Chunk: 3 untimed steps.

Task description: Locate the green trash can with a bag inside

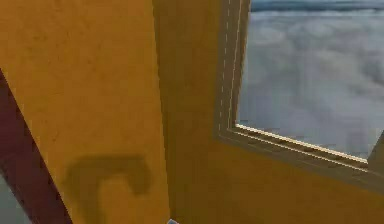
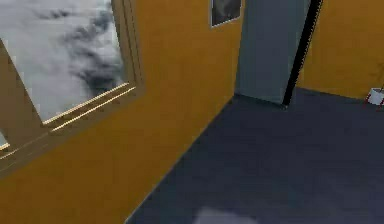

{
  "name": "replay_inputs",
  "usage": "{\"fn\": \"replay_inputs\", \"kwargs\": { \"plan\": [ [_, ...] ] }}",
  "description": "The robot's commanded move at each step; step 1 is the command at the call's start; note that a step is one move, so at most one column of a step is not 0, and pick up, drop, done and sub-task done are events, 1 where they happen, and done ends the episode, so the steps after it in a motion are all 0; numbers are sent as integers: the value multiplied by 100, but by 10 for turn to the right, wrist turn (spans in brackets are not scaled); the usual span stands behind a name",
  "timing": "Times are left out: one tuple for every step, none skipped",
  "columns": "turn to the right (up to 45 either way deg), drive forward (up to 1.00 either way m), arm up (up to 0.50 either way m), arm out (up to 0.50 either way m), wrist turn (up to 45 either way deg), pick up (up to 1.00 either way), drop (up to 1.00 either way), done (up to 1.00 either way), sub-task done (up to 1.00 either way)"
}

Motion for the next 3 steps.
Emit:
{"fn": "replay_inputs", "kwargs": {
  "plan": [
    [450, 0, 0, 0, 0, 0, 0, 0, 0],
    [450, 0, 0, 0, 0, 0, 0, 0, 0],
    [270, 0, 0, 0, 0, 0, 0, 0, 0]
  ]
}}
